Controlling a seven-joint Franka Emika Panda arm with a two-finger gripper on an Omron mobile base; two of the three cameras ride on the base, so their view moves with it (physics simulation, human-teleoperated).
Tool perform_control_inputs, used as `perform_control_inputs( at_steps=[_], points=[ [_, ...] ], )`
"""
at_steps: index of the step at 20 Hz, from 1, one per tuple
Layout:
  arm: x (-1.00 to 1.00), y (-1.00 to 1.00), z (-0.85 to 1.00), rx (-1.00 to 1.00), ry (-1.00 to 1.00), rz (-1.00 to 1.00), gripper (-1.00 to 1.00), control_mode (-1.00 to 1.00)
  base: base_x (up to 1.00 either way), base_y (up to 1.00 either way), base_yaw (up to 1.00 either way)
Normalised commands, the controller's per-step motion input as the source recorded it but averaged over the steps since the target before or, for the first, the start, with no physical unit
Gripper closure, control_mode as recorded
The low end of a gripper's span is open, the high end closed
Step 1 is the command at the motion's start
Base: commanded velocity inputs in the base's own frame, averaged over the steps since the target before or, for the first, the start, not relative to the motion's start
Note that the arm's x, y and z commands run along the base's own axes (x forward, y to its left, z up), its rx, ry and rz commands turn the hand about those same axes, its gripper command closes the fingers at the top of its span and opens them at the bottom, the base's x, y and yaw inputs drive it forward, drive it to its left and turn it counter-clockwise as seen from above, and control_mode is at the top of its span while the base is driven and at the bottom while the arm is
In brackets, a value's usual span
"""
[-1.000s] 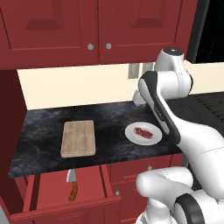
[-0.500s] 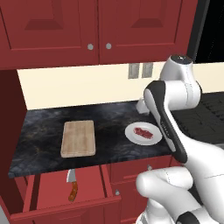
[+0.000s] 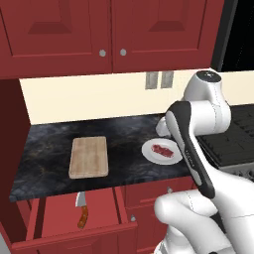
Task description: Pick up the knife from the drawer and place it on the cutting board. Then place the meat from the plate to the cutting board.
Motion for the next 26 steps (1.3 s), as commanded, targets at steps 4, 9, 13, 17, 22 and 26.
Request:
perform_control_inputs(
  at_steps=[4, 9, 13, 17, 22, 26],
  points=[
    [0.00, 0.00, -0.13, 0.00, 0.00, 0.00, -1.00, 1.00, 0.00, 0.00, 0.01],
    [0.00, 0.00, 0.00, 0.00, 0.00, 0.00, -1.00, 1.00, 0.02, 0.03, 0.28],
    [0.00, 0.00, 0.00, 0.00, 0.00, 0.00, -1.00, 1.00, 0.00, -0.23, 0.38],
    [0.00, 0.00, 0.00, 0.00, 0.00, 0.00, -1.00, 1.00, 0.00, -0.20, 0.36],
    [0.00, 0.00, 0.00, 0.00, 0.00, 0.00, -1.00, 1.00, 0.00, -0.16, 0.39],
    [0.00, 0.00, 0.00, 0.00, 0.00, 0.00, -1.00, 1.00, 0.00, -0.18, 0.39]
  ],
)
